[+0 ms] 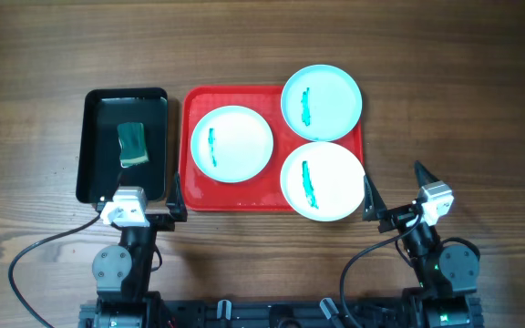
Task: Clean dirty plates on tray and stack at the side
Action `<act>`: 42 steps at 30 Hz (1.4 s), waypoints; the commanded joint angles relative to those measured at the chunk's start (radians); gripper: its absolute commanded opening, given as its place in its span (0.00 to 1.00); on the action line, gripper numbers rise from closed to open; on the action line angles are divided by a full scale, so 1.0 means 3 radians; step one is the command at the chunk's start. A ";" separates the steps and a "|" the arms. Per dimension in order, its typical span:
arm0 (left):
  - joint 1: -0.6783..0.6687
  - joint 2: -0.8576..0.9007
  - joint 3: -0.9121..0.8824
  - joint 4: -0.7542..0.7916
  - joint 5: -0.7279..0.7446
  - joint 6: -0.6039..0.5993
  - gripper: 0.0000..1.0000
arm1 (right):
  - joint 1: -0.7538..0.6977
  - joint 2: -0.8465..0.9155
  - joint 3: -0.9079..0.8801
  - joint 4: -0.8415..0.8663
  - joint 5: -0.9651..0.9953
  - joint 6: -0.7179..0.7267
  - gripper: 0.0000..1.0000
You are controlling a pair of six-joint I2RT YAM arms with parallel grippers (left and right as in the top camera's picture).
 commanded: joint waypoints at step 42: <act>-0.0014 0.0233 0.0430 -0.0027 0.0328 -0.0014 1.00 | 0.0014 0.0225 0.0327 0.0076 -0.0320 0.0084 1.00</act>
